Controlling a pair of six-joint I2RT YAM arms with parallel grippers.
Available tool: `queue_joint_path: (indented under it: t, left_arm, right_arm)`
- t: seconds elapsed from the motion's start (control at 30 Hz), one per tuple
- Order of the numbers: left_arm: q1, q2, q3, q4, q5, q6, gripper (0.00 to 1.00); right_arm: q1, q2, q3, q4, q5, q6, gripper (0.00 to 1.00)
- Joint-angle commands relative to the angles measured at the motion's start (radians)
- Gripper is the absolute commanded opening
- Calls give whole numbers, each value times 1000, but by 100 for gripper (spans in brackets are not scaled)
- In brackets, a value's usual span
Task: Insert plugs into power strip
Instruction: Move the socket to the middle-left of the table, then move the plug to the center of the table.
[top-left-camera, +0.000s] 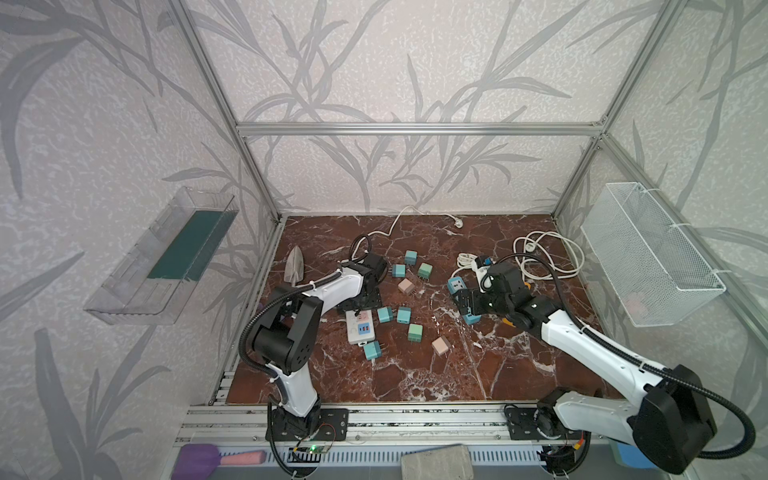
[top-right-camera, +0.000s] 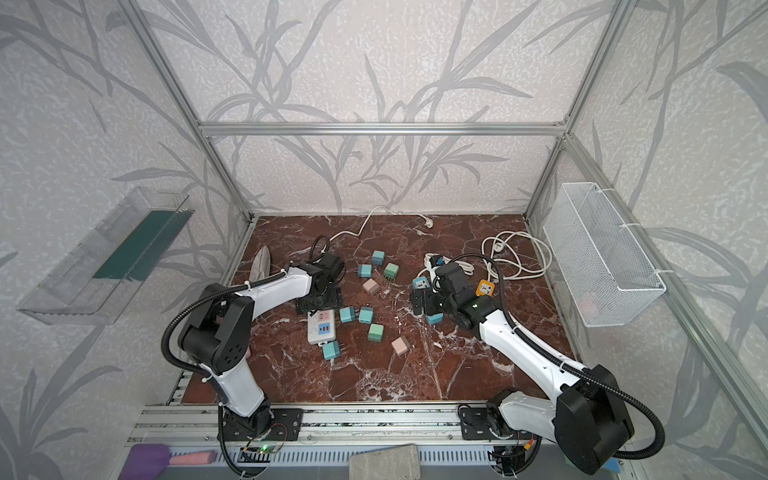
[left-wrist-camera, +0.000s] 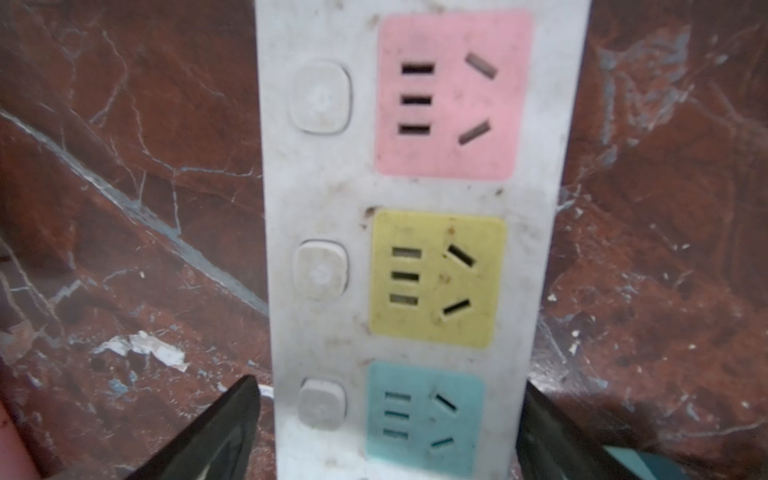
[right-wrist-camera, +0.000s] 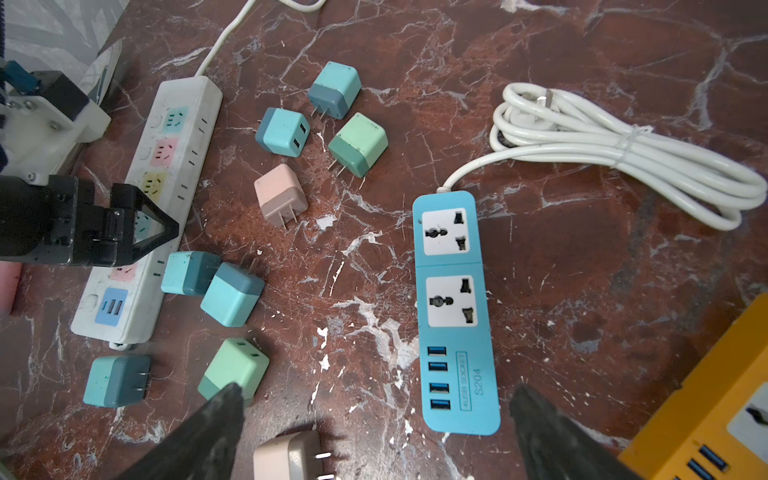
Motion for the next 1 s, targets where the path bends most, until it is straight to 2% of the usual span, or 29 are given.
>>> queue_joint_path:
  t: [0.0,0.17,0.27,0.43,0.57,0.67,0.97]
  left_arm:
    - [5,0,43,-69,-29,42,93]
    - [3,-95,81,-108,-24,87,93]
    - [-4,-146,101,-143,17,85,93]
    - [-22,-228,29,-138,109,12,88]
    - [-47,-275,-17,-57,167,-2,85]
    - [-62,-223,47,-60,170,46,83]
    - [-94,29,261,-19,276,233,75]
  right_arm:
    - [5,-29,3,-39,17,-3,99]
    - [3,-47,5,-72,40,-6,99]
    - [4,-57,-1,-85,57,11,99]
    - [4,-66,-33,-82,85,42,99]
    - [5,-67,-48,-75,113,54,100]
    - [5,-63,-59,-53,136,63,99]
    - [4,-28,-82,10,148,64,90]
